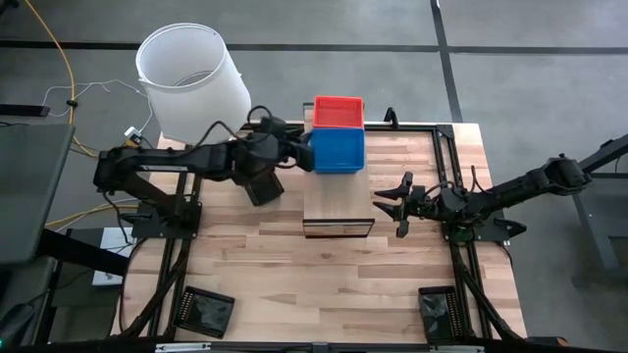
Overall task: Stack baskets on shelf by color
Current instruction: Stack the blue bin on top of the blue bin on the shelf
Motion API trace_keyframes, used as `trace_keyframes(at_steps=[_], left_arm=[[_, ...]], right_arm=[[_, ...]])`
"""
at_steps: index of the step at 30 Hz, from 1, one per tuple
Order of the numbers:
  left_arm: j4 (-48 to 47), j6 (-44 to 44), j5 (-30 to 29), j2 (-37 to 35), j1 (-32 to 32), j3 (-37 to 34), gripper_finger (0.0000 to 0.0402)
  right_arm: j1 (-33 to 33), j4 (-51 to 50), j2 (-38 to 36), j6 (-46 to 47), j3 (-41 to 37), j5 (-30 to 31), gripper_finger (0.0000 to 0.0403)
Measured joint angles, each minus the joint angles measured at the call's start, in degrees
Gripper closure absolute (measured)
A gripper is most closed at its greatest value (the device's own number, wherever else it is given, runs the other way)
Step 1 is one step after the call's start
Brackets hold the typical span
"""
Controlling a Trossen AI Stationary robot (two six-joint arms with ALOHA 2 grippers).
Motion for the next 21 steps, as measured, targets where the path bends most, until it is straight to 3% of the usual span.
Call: trace_keyframes(at_steps=[8,13,21], left_arm=[[9.6,13.0,0.8,-0.4,-2.2,-0.9,0.0305],[18.7,16.0,2.3,7.2,-0.3,-2.4,0.0389],[34.8,20.7,1.4,19.0,2.6,-2.3,0.0399]], right_arm=[[0.0,3.5,0.0,0.0,0.0,0.0,0.0277],[0.0,3.8,0.0,0.0,0.0,0.0,0.0277],[0.0,3.5,0.0,-0.1,0.0,0.0,0.0277]])
